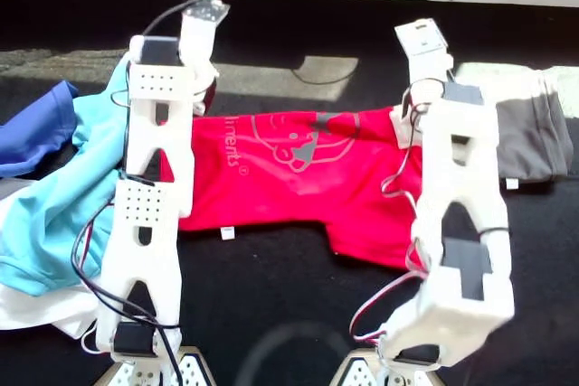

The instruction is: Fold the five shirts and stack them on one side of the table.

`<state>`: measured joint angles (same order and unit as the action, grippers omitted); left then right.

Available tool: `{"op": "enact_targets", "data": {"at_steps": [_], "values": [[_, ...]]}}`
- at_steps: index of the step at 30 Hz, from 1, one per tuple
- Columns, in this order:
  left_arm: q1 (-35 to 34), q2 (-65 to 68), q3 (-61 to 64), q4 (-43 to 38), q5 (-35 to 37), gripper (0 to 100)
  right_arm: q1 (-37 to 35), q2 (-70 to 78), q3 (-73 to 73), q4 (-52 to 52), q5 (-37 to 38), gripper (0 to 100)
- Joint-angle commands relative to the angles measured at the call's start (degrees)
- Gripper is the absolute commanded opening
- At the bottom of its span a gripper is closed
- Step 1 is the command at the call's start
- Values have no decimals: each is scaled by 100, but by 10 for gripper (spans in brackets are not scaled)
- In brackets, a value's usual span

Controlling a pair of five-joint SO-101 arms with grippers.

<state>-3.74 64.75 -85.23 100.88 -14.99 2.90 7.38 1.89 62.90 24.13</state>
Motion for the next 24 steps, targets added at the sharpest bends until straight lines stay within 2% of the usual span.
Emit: {"op": "enact_targets", "data": {"at_steps": [1,9,13,17,24], "values": [[163,-1490,1455,53,62,9,57,-875,462,-154,9,7],[180,-3890,5543,-105,26,10,31,-1947,1534,-295,9,7],[84,-4338,7116,-1248,35,10,31,-2387,2167,-295,18,7],[75,-4470,8110,-2040,79,10,31,-2835,2835,-312,26,7],[-426,-4462,8716,-2822,211,10,40,-3556,4233,-664,712,7]]}}
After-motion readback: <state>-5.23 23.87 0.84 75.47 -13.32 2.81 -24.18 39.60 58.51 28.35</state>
